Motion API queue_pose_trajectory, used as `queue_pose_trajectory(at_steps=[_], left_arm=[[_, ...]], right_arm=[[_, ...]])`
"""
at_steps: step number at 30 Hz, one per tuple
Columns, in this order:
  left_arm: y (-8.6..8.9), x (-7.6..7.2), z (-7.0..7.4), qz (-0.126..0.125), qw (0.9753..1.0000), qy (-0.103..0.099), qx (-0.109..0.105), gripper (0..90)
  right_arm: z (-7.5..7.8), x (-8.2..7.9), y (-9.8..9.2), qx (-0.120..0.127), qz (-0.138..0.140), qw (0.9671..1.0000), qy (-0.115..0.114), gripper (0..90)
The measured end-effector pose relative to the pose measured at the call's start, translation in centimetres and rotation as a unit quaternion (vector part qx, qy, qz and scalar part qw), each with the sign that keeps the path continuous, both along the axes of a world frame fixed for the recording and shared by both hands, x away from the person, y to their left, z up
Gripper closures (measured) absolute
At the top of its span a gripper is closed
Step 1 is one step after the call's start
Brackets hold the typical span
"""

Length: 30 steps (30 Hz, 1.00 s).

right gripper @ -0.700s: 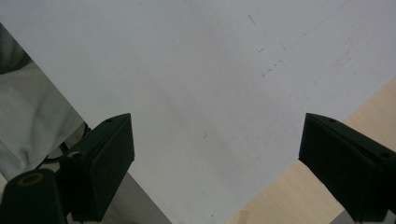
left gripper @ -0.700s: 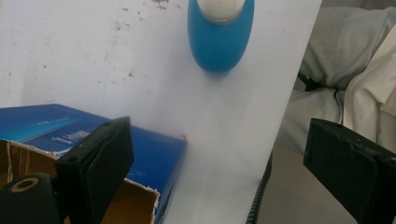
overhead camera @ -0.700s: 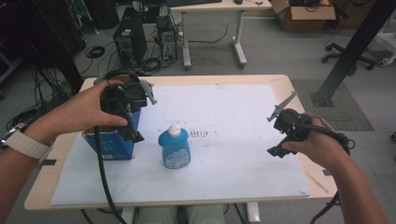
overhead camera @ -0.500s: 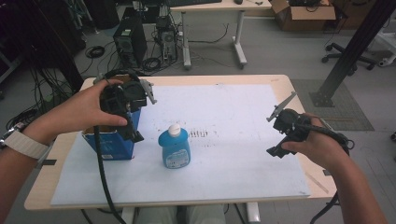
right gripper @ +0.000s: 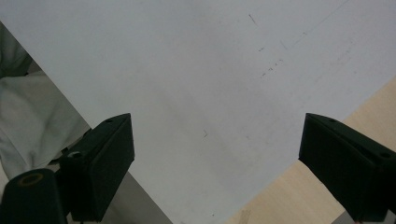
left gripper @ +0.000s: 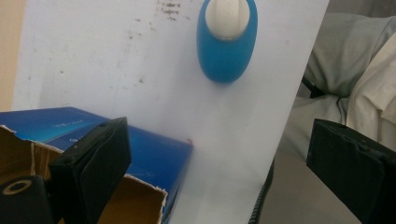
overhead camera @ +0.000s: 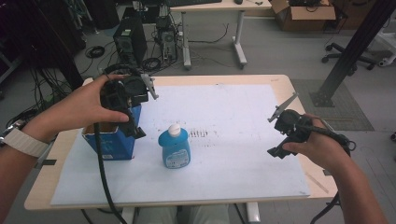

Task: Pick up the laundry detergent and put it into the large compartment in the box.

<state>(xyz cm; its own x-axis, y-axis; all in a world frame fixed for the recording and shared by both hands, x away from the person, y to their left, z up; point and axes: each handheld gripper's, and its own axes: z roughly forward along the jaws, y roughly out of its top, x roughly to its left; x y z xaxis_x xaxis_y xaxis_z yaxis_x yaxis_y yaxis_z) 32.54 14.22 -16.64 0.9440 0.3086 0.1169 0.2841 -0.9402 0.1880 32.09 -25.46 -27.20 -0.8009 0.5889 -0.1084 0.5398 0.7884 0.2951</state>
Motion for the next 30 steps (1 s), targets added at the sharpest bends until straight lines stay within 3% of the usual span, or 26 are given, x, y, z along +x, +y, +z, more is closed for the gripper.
queue_pose_trajectory(at_steps=[30], left_arm=[[-3.2,1.2,1.2,0.008,0.9997,-0.019,-0.015,6.0]], right_arm=[[-0.2,0.6,0.0,0.005,0.004,1.0000,0.000,10.1]])
